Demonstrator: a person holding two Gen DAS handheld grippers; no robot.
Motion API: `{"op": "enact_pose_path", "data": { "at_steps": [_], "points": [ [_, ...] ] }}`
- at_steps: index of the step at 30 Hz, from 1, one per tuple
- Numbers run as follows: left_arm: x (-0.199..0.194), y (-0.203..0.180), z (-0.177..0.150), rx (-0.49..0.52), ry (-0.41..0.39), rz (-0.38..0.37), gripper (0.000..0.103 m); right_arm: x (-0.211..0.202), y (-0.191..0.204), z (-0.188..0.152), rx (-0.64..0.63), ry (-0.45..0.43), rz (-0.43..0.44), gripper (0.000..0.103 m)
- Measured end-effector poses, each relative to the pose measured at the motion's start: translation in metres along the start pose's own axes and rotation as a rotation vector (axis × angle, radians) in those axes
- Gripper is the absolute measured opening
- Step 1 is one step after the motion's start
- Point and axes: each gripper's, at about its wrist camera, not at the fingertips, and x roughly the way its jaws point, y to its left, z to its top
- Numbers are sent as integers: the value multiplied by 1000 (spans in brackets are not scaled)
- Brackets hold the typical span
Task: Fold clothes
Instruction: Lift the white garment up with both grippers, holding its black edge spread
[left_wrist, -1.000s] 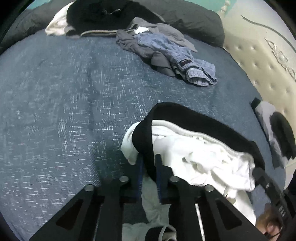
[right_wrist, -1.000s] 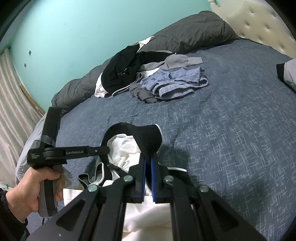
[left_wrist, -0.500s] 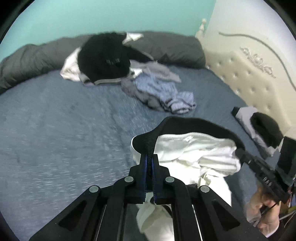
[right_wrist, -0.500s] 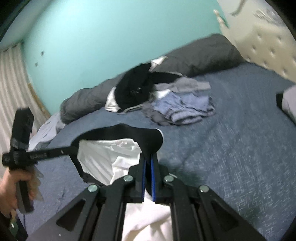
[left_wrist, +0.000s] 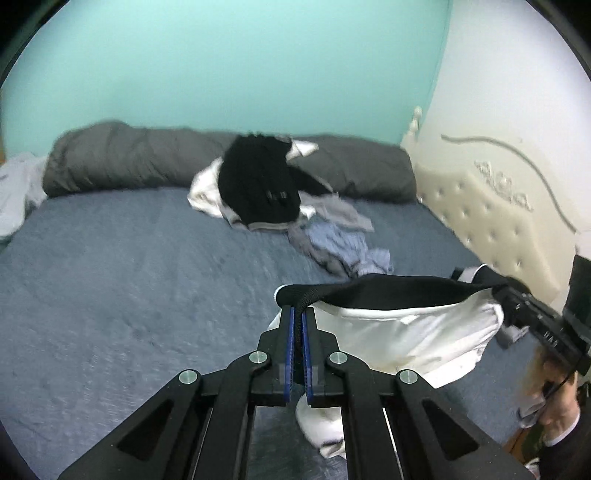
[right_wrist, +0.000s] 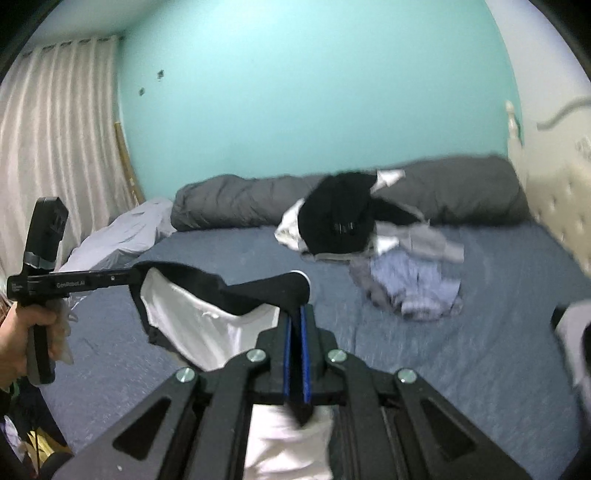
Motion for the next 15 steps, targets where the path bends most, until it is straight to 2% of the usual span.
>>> {"op": "enact_pose_path", "data": {
  "at_steps": [6, 15],
  "points": [
    [-76, -4, 29, 11, -103, 5, 4, -59, 45, 65, -90, -79, -12, 4],
    [-191, -17, 69, 48, -240, 36, 4, -132, 104, 135, -213, -157, -40, 4]
  ]
}}
